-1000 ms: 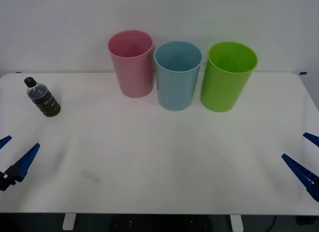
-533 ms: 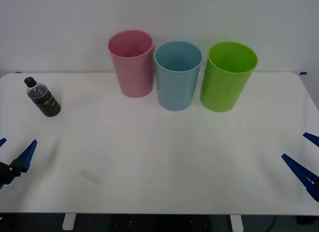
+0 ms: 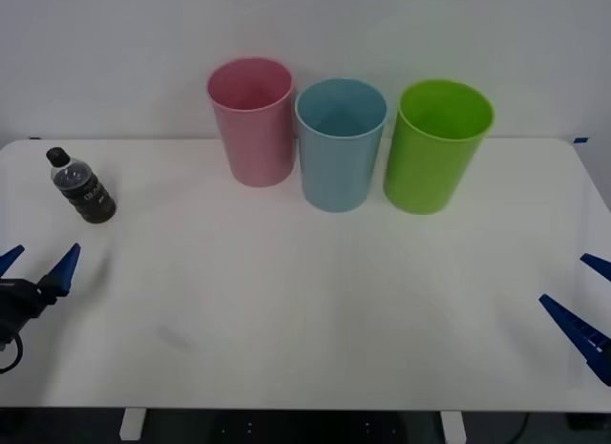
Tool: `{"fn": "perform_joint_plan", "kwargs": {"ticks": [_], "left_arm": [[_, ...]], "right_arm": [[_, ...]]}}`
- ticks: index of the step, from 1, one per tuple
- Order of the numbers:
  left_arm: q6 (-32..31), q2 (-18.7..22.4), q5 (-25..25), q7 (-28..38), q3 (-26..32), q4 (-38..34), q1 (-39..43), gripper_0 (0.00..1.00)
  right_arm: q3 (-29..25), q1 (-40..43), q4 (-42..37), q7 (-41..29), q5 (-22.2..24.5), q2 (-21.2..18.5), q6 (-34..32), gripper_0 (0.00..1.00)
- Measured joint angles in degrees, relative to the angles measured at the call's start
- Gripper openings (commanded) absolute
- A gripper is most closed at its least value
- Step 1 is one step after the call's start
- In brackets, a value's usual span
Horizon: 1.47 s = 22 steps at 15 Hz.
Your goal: Grasp the object on the table and drop it into the matching bin: aluminum can to the light blue bin, PET bottle to the pink bin.
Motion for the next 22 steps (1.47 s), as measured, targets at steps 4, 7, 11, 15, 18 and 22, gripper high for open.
{"fn": "perform_joint_plan", "kwargs": {"ticks": [4, 7, 11, 15, 18, 22], "left_arm": [[5.71, -0.09, -1.10, 0.05, -2.29, 2.46, -3.91, 1.00], [6.78, -0.09, -2.24, -0.15, -3.05, 6.27, -7.96, 1.00], [7.75, -0.09, -4.70, -0.16, -3.13, 10.95, -13.10, 1.00], [9.34, -0.09, -8.18, -0.16, -1.81, 16.21, -18.33, 1.00], [10.87, -0.05, -10.70, -0.16, -1.33, 19.15, -21.68, 1.00], [13.30, -0.09, -13.18, -0.27, -1.60, 23.00, -25.86, 1.00]], "right_arm": [[0.00, 0.00, 0.00, 0.00, 0.00, 0.00, 0.00, 1.00], [0.00, 0.00, 0.00, 0.00, 0.00, 0.00, 0.00, 1.00], [0.00, 0.00, 0.00, 0.00, 0.00, 0.00, 0.00, 1.00], [0.00, 0.00, 0.00, 0.00, 0.00, 0.00, 0.00, 1.00], [0.00, 0.00, 0.00, 0.00, 0.00, 0.00, 0.00, 1.00], [0.00, 0.00, 0.00, 0.00, 0.00, 0.00, 0.00, 1.00]]}}
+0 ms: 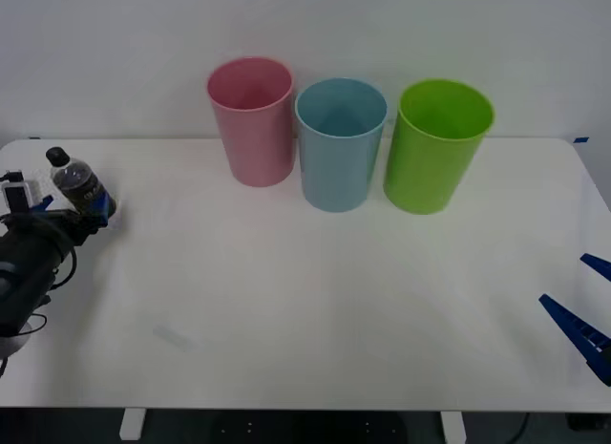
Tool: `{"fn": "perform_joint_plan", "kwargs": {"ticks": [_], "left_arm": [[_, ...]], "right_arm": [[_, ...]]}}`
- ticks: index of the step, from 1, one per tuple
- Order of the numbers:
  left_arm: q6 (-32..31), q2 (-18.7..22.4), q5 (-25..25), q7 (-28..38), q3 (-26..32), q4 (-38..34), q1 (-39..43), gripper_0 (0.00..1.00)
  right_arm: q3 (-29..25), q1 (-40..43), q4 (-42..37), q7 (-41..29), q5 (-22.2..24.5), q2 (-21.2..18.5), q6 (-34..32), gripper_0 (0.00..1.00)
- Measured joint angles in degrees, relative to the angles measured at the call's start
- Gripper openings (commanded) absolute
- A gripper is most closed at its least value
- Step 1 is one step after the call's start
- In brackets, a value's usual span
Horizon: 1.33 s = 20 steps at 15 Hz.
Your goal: Grasp the object on the table and drop it into the matching bin: aluminum can to the light blue bin, PET bottle to the pink bin.
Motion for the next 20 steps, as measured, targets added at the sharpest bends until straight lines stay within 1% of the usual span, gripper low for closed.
{"fn": "perform_joint_plan", "kwargs": {"ticks": [8, 13, 14, 15, 16, 17, 20], "left_arm": [[3.99, 0.00, -4.70, -0.21, 0.41, 8.48, -8.00, 1.00], [4.43, 0.00, -5.27, -0.24, 0.34, 9.00, -8.59, 1.00], [4.60, 0.00, -5.08, -0.24, 0.31, 9.00, -8.59, 0.89], [4.71, 0.00, -4.87, -0.18, 0.19, 9.00, -8.59, 0.33], [4.76, -0.13, -4.57, -0.09, 0.09, 8.98, -8.62, 0.10], [4.81, -0.32, -4.31, -0.07, 0.07, 8.96, -8.66, 0.00], [4.82, -0.35, -3.76, -0.13, -0.63, 8.95, -8.68, 0.00]], "right_arm": [[0.00, 0.00, 0.00, 0.00, 0.00, 0.00, 0.00, 1.00], [0.00, 0.00, 0.00, 0.00, 0.00, 0.00, 0.00, 1.00], [0.00, 0.00, 0.00, 0.00, 0.00, 0.00, 0.00, 1.00], [0.00, 0.00, 0.00, 0.00, 0.00, 0.00, 0.00, 1.00], [0.00, 0.00, 0.00, 0.00, 0.00, 0.00, 0.00, 1.00], [0.00, 0.00, 0.00, 0.00, 0.00, 0.00, 0.00, 1.00], [0.00, 0.00, 0.00, 0.00, 0.00, 0.00, 0.00, 1.00]]}}
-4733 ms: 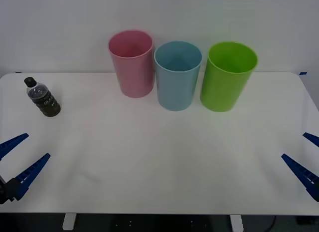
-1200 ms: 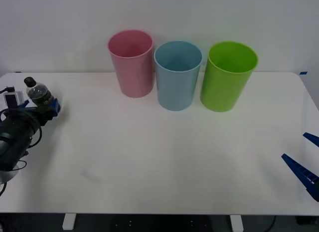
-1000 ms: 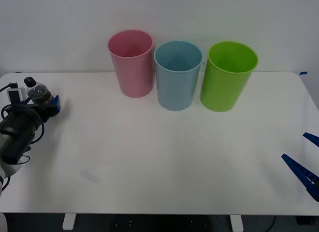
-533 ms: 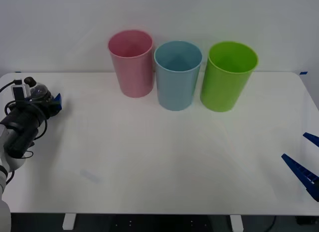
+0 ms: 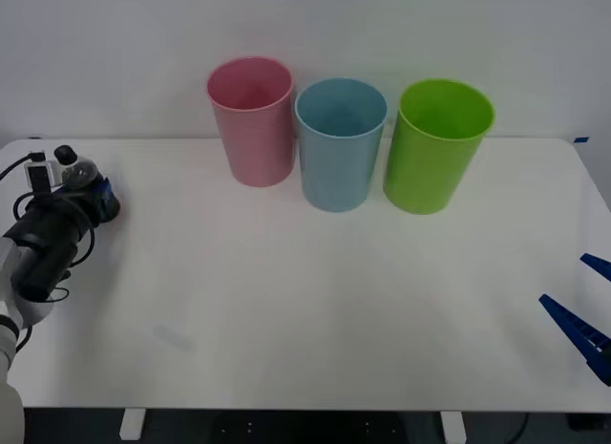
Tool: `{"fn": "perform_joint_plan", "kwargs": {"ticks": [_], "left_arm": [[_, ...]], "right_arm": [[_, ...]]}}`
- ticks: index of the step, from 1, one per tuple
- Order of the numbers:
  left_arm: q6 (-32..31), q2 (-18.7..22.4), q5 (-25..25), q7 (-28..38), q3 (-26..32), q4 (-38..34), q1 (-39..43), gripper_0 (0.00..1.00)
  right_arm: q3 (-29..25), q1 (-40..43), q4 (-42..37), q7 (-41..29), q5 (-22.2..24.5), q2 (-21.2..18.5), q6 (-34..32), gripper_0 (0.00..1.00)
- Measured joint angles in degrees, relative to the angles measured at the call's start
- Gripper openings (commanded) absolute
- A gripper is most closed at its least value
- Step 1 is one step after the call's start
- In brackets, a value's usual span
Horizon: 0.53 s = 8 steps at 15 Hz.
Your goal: Grasp the object on the table and drop it into the matching bin: aluminum can to the light blue bin, PET bottle to the pink bin.
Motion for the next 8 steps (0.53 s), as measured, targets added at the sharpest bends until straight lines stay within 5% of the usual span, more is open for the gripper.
{"fn": "perform_joint_plan", "kwargs": {"ticks": [8], "left_arm": [[-1.21, 0.09, 2.13, 0.29, -1.93, -0.03, 0.50, 0.00]], "right_arm": [[0.00, 0.00, 0.00, 0.00, 0.00, 0.00, 0.00, 1.00]]}}
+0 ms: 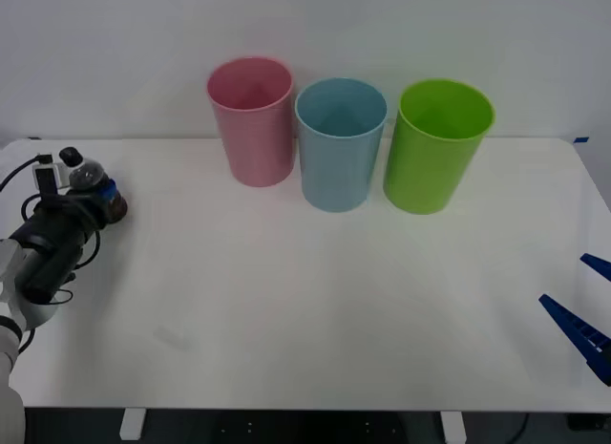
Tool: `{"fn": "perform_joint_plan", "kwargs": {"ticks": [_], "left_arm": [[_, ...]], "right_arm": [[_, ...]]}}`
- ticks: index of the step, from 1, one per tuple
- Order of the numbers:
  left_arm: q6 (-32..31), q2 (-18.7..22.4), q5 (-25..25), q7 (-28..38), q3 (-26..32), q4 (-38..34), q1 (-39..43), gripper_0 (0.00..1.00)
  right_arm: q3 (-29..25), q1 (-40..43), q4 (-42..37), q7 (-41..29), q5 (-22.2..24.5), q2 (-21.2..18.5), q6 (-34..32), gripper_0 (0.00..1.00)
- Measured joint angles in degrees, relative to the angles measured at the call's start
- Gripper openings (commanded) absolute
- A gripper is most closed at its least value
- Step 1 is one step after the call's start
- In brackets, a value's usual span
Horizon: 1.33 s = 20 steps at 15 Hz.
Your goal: Grasp the object on the table and drop it into the matching bin: aluminum can to the light blue bin, PET bottle to the pink bin.
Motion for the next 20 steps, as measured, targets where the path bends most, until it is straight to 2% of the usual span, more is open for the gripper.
{"fn": "perform_joint_plan", "kwargs": {"ticks": [4, 9, 12, 15, 20], "left_arm": [[-2.97, 0.28, 3.43, -0.12, -0.76, -4.27, 3.53, 0.00], [-3.32, 0.33, 11.90, 0.54, -6.07, -17.24, 11.85, 0.00], [-2.24, 0.35, 14.85, 1.44, -8.24, -26.50, 16.36, 0.00], [-0.63, 0.35, 15.71, 2.62, -8.88, -34.37, 18.48, 0.00], [1.41, 0.34, 15.09, 5.62, -9.26, -41.27, 17.98, 0.00]], "right_arm": [[0.00, 0.00, 0.00, 0.00, 0.00, 0.00, 0.00, 1.00], [0.00, 0.00, 0.00, 0.00, 0.00, 0.00, 0.00, 1.00], [0.00, 0.00, 0.00, 0.00, 0.00, 0.00, 0.00, 1.00], [0.00, 0.00, 0.00, 0.00, 0.00, 0.00, 0.00, 1.00], [0.00, 0.00, 0.00, 0.00, 0.00, 0.00, 0.00, 1.00]]}}
